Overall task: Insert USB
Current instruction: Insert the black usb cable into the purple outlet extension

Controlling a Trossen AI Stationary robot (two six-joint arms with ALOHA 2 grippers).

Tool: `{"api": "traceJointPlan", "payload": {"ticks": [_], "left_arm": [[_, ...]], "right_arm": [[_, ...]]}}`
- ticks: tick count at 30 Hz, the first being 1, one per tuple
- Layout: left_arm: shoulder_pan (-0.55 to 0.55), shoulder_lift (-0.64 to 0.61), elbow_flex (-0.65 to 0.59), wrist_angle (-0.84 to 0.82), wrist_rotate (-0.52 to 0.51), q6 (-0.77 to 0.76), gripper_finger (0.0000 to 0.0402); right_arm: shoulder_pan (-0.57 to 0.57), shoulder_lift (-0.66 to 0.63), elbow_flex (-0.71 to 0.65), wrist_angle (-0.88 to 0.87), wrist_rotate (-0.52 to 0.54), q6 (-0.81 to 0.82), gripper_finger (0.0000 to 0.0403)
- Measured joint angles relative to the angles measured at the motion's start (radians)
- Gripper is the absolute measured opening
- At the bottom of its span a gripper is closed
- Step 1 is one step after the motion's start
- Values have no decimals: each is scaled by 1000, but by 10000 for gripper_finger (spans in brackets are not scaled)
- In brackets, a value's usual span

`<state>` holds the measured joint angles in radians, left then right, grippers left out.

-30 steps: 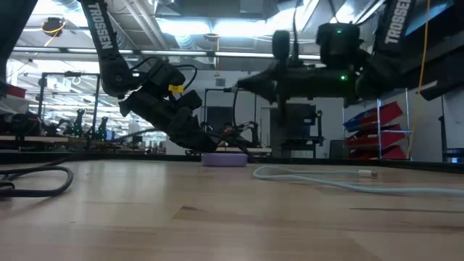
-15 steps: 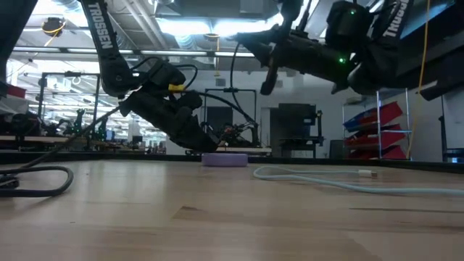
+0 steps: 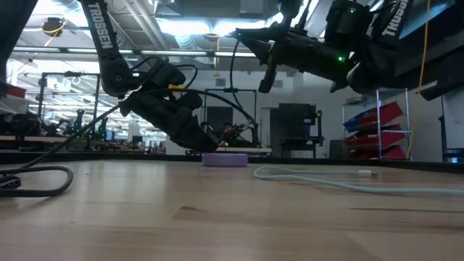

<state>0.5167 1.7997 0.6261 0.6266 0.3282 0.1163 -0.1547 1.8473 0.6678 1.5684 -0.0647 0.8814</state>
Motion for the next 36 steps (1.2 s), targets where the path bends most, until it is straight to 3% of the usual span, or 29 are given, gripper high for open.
{"api": "traceJointPlan", "payload": {"ticks": [5, 14, 18, 21, 29, 36], "left_arm": [[-3, -2, 1, -4, -11, -56, 400], [-5, -1, 0, -5, -16, 18, 400], [-5, -1, 0, -5, -17, 22, 400], [-5, -1, 1, -6, -19, 22, 400], [-6, -1, 1, -8, -23, 22, 400], [-6, 0, 2, -8, -23, 22, 400]], "right_arm": [[0, -1, 1, -50, 0, -26, 0], [34, -1, 1, -489, 0, -17, 0], [53, -1, 1, -547, -72, 2, 0], [52, -18, 1, -696, -130, 4, 0], [85, -97, 0, -1056, 14, 1, 0], [68, -106, 1, -1081, 98, 2, 15]]}}
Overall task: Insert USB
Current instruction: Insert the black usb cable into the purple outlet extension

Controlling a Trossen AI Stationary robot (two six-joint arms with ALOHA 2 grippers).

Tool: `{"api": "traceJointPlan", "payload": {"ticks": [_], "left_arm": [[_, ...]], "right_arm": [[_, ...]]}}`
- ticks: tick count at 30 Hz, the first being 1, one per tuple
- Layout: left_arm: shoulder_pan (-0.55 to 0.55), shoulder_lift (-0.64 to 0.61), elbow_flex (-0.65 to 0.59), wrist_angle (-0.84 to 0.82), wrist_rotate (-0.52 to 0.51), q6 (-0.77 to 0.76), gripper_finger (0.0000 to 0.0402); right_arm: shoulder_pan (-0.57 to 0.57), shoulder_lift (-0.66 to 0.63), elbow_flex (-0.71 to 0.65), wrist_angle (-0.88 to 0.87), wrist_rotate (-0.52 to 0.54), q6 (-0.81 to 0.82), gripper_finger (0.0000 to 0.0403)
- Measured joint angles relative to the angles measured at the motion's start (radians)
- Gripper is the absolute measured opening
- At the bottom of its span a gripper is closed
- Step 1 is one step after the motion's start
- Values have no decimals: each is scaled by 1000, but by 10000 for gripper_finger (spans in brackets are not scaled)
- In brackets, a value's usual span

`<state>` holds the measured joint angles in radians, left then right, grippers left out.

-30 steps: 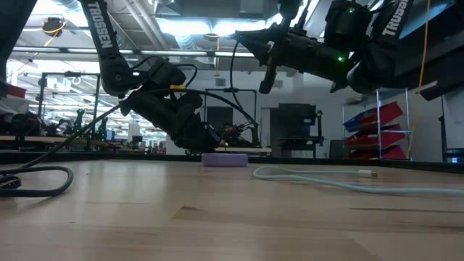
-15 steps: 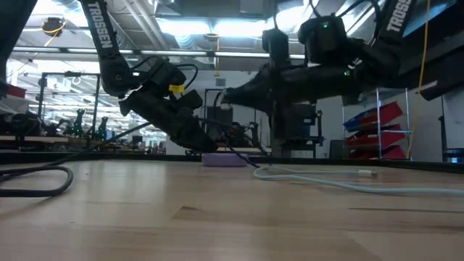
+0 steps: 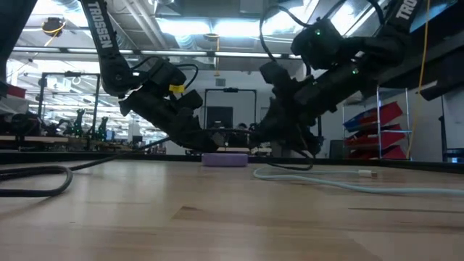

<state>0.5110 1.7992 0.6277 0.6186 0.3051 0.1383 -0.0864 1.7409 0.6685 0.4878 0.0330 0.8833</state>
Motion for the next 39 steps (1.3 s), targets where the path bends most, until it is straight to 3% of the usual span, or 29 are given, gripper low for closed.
{"api": "traceJointPlan", "payload": {"ticks": [8, 13, 19, 21, 27, 32, 37, 39], "left_arm": [[0, 0, 0, 0, 1, 0, 400], [0, 0, 0, 0, -1, 0, 400], [0, 0, 0, -1, -2, 0, 400], [0, 0, 0, 0, -2, 0, 400], [0, 0, 0, 0, -2, 0, 400], [0, 0, 0, -1, -3, 0, 400], [0, 0, 0, -1, -4, 0, 400], [0, 0, 0, -1, -3, 0, 400]], "right_arm": [[12, 0, 0, 72, 128, -120, 62], [15, 0, 1, 145, 91, -215, 97], [14, 1, 0, 34, 80, -672, 124], [8, 1, 0, 32, 90, -725, 126], [-41, 14, 0, 33, 77, -712, 127], [-141, 43, 0, 126, -127, -439, 127], [-167, 78, 11, 263, -327, -369, 127], [-172, 98, 15, 249, -340, -356, 127]]}}
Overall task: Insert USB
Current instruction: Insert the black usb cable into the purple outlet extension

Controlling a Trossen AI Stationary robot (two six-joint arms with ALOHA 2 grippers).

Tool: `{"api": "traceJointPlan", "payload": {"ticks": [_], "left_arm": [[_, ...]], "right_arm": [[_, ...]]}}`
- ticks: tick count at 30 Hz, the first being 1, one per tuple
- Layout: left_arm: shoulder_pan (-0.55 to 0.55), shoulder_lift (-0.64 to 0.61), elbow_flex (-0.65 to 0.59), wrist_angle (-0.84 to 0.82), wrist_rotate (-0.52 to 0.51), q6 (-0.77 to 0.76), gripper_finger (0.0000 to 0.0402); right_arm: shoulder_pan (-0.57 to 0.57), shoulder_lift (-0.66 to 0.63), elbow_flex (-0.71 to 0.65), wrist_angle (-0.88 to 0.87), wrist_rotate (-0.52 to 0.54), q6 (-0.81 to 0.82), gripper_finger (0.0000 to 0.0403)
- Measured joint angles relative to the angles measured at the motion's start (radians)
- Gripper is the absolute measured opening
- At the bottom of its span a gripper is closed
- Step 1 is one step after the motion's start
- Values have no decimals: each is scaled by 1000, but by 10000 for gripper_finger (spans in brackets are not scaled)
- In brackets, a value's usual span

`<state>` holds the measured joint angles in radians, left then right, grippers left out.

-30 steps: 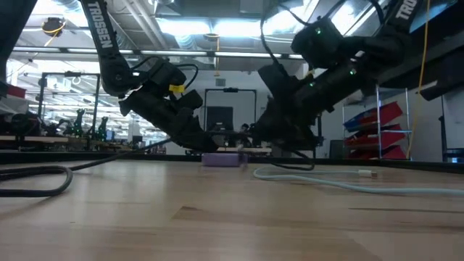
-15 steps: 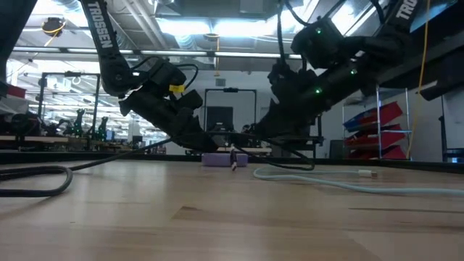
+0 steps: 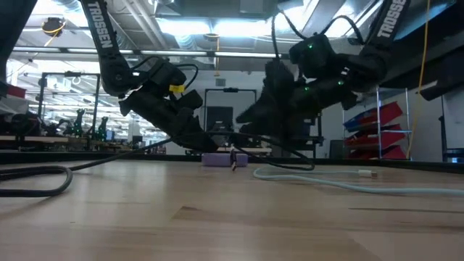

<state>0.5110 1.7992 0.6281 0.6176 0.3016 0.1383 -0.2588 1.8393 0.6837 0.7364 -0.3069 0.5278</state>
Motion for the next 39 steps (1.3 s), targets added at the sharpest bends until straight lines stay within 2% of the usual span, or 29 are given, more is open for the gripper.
{"api": "traceJointPlan", "payload": {"ticks": [7, 11, 16, 28, 39], "left_arm": [[0, 0, 0, 0, 0, 0, 400], [0, 0, 0, 0, 0, 0, 400], [0, 0, 0, 0, -3, 0, 400], [0, 0, 0, 1, -3, 0, 400], [0, 0, 0, 1, -3, 0, 400]], "right_arm": [[-25, 123, 49, 32, -13, 89, 127], [-25, 171, 107, 89, -78, 89, 127], [-25, 216, 159, 66, -139, 67, 127], [-25, 242, 179, 59, -52, 46, 127], [-23, 243, 178, 23, -94, -20, 127]]}}
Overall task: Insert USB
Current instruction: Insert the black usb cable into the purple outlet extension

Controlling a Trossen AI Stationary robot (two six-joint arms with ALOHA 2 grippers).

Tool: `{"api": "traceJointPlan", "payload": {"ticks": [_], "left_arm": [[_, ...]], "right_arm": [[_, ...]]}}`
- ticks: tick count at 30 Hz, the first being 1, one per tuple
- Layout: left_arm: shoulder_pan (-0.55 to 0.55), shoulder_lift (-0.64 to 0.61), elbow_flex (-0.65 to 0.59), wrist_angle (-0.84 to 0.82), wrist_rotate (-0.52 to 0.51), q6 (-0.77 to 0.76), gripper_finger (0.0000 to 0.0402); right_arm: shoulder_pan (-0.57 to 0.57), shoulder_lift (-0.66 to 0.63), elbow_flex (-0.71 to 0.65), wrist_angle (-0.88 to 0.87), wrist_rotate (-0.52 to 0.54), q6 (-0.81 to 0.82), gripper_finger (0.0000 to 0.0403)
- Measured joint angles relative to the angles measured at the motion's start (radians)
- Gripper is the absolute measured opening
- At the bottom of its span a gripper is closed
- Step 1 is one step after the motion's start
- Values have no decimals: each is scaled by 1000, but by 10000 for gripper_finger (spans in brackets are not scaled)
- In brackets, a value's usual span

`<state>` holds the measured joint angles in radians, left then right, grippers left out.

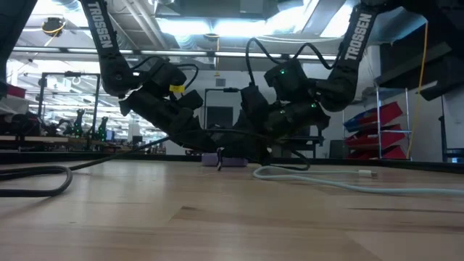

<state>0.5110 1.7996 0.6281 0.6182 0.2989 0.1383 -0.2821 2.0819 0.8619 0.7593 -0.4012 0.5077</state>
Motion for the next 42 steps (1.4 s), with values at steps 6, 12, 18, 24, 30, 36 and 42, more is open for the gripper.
{"api": "traceJointPlan", "payload": {"ticks": [6, 12, 18, 24, 30, 36, 42], "left_arm": [[0, 0, 0, 0, 0, 0, 400], [0, 0, 0, 0, 0, 0, 400], [0, 0, 0, 0, 0, 1, 400], [0, 0, 0, 0, 0, 0, 400], [0, 0, 0, 0, 0, 0, 400], [0, 0, 0, 0, 0, 0, 400], [0, 0, 0, 0, 0, 0, 400]], "right_arm": [[4, 1, -1, 0, -46, -23, 96], [26, 4, 31, -50, -1, -42, 22], [41, 7, 93, -160, -6, -98, 26], [41, 8, 103, -126, -47, -106, 4], [41, 6, 105, -40, -97, -90, 1], [59, -47, 75, -21, -26, -111, 0], [114, -139, -10, -9, 142, -130, 0]]}}
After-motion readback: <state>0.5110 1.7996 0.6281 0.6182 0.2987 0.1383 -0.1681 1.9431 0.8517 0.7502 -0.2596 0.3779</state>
